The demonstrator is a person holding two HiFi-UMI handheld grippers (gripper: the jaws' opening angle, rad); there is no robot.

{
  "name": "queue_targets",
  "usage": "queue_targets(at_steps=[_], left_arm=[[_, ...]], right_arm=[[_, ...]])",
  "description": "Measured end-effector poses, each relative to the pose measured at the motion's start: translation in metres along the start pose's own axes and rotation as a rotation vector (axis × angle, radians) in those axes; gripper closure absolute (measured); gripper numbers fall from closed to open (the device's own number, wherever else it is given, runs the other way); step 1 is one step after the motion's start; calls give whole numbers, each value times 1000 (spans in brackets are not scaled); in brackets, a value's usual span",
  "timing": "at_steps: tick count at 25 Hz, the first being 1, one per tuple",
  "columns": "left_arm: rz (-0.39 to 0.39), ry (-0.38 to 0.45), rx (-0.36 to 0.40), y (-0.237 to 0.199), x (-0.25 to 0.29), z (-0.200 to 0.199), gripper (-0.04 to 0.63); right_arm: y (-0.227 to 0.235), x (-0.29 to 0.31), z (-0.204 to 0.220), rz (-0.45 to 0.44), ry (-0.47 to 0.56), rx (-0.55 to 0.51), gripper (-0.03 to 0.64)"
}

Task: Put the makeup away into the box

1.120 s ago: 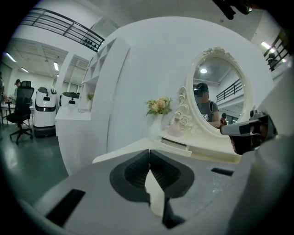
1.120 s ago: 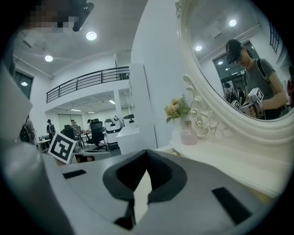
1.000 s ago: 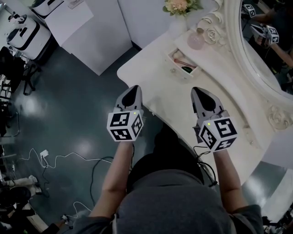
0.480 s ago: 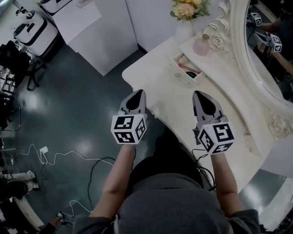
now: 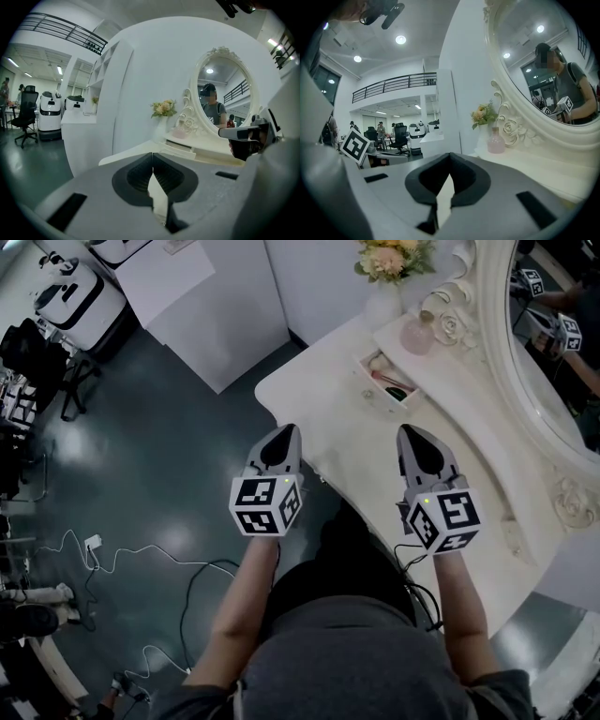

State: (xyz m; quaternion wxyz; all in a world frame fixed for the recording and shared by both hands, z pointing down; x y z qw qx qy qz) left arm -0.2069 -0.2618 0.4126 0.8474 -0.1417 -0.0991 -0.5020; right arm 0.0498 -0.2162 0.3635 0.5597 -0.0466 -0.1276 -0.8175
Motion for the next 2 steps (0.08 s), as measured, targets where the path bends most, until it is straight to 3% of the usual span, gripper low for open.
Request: queue_targets(at_steps=[2], left_arm=[[1,0,1,0,0,0,589]], right_arm=[[0,1,1,-2,-1,0,614]])
Point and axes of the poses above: the fingertips, and each gripper's own axes: x forward along the fingers, y to its right, z out of its underside, the point moved 9 cm from there along -x, backward along the fingers, and after that the axes turned 3 degrees about x, right-handed, at the moved point
